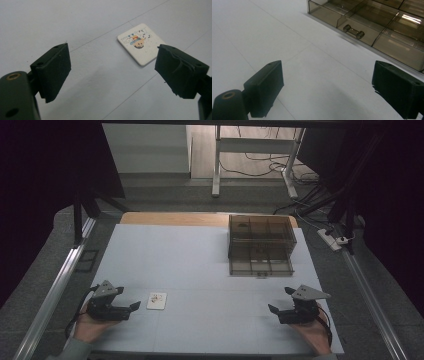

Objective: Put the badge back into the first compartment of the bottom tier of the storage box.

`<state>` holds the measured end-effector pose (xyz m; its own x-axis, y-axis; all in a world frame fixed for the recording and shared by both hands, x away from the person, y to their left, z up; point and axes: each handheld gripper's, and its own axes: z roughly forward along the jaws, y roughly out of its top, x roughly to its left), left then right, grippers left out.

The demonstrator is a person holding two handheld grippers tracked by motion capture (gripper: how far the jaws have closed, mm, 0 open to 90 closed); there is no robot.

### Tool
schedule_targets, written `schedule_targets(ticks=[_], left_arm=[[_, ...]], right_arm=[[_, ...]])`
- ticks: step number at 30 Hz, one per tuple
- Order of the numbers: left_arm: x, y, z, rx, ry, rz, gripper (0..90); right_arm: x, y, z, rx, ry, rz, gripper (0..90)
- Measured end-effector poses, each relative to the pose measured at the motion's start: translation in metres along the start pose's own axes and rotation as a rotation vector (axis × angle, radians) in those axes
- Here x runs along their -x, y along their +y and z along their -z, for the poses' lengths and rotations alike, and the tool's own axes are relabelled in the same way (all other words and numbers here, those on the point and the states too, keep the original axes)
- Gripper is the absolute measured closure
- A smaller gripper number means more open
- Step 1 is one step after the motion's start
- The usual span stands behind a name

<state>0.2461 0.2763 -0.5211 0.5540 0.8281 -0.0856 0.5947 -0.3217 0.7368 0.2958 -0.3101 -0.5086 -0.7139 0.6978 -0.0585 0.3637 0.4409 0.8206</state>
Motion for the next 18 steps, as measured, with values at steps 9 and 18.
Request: schedule_targets(ticks=[9,18], left_arm=[[0.0046,-0.0021,0.0004,0.000,-0.009,-0.021,13.4],[0.0046,-0.0025,0.0019,0.009,-0.007,-0.028,14.4]], right_arm=[[-0.0026,0.0048,-0.0034,0.006,0.008,0.025,10.4],[-0.0029,0.0067,-0.0050,-0.006,0.003,0.031,10.8]])
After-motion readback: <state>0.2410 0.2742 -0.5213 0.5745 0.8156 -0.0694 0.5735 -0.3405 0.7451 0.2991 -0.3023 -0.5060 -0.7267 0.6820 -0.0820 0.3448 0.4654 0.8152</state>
